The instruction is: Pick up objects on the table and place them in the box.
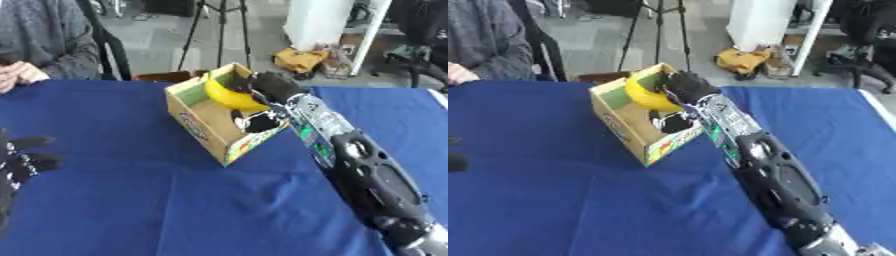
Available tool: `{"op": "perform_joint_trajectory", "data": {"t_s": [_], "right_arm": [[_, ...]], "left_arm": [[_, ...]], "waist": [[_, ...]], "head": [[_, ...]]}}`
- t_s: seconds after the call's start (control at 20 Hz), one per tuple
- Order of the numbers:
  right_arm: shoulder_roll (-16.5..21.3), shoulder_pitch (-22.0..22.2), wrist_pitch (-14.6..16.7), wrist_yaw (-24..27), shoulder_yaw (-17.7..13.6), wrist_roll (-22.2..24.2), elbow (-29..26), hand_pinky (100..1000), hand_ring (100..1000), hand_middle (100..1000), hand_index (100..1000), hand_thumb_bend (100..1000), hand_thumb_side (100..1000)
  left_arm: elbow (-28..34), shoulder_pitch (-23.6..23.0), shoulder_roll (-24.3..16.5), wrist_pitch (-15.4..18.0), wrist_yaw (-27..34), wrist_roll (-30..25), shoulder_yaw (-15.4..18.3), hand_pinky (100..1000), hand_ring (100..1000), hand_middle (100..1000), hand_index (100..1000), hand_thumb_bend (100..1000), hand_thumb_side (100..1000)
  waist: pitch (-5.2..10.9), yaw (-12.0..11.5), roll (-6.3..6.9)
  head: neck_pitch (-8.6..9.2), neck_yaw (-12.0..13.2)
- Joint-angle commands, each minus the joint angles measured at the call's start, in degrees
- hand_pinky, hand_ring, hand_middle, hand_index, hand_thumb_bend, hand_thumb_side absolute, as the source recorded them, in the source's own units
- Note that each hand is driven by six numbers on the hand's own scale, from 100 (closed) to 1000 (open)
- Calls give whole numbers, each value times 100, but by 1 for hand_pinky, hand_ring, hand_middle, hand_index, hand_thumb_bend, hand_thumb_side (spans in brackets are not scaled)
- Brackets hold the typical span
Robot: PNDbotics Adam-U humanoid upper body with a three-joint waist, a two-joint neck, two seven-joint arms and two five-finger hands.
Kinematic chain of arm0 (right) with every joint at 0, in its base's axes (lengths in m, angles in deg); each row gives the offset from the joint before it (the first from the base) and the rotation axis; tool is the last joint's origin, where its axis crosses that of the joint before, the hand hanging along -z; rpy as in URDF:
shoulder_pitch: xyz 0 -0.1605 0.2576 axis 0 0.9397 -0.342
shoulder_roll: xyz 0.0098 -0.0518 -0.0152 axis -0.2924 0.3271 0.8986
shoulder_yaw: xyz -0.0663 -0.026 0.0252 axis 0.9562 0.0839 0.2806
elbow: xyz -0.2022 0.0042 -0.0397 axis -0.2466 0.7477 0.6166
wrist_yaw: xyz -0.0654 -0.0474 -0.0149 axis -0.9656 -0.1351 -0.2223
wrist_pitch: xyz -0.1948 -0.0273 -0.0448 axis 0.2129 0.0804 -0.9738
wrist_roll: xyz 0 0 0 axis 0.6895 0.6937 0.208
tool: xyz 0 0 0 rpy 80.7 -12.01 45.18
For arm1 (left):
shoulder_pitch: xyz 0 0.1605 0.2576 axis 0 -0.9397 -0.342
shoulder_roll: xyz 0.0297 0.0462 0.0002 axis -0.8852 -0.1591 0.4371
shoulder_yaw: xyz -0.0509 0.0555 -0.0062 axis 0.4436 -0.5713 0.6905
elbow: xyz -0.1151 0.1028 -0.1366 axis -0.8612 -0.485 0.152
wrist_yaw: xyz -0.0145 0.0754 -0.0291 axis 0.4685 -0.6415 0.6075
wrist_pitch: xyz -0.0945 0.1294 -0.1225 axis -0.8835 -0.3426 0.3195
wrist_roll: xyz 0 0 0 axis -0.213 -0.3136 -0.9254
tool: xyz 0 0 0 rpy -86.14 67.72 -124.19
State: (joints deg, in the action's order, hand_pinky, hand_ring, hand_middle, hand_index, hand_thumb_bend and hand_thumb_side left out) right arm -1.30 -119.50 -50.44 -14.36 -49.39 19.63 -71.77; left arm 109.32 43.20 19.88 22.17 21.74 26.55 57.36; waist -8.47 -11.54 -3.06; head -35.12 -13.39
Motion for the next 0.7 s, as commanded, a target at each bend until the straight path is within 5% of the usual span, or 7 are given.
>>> {"op": "perform_joint_trajectory", "data": {"t_s": [0.05, 0.45, 0.55, 0.7], "right_arm": [[-92, -237, 27, -141, -197, -285, 438, 552, 416, 429, 591, 100, 501], [-330, -332, 169, -275, -362, -1049, 1351, 568, 470, 496, 680, 100, 595], [-348, -319, 198, -279, -370, -1120, 1479, 584, 520, 556, 725, 100, 654], [-366, -306, 277, -248, -345, -951, 1625, 677, 717, 798, 868, 100, 799]], "left_arm": [[151, 126, -26, -1, 28, -57, -27, 706, 641, 711, 694, 283, 1000], [167, 147, -5, -10, 35, -91, -42, 707, 640, 710, 694, 283, 1000], [166, 141, -3, -11, 33, -89, -38, 707, 639, 710, 694, 282, 1000], [166, 138, -2, -11, 31, -89, -35, 708, 639, 710, 694, 282, 1000]], "waist": [[57, -53, 20], [12, -135, 62], [7, -130, 71], [4, -117, 79]], "head": [[82, -132], [80, -263], [75, -262], [73, -258]]}}
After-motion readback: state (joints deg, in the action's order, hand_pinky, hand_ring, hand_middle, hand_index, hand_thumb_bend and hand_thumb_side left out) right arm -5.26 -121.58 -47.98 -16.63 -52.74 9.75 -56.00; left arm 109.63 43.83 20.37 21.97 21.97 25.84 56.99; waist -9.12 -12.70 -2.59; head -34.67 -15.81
